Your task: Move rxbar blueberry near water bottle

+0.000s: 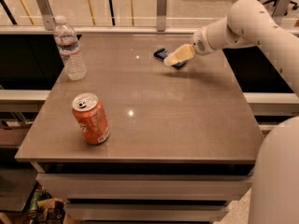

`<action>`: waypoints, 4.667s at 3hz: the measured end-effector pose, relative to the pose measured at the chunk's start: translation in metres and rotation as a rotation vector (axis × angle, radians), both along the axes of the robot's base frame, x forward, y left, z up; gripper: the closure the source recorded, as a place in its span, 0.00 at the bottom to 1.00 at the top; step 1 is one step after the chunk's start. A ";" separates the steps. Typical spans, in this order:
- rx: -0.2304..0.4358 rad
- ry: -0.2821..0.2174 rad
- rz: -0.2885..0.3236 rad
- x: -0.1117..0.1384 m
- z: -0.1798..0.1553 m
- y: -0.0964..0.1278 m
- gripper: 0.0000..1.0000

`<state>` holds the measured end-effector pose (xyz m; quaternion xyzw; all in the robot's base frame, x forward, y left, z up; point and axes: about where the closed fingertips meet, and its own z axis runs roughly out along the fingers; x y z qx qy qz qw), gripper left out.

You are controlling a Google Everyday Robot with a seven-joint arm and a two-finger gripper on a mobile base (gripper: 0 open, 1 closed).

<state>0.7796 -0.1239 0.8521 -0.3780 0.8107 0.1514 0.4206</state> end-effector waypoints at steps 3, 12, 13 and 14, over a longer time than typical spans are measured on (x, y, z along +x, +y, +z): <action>0.032 0.103 -0.094 0.006 -0.022 -0.003 0.00; -0.009 0.091 -0.098 0.015 -0.038 0.015 0.72; -0.009 0.091 -0.098 0.015 -0.033 0.015 0.95; -0.009 0.091 -0.097 0.015 -0.030 0.015 1.00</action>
Offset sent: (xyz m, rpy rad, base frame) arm 0.0095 -0.0102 -0.0189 0.0604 0.1058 -0.1032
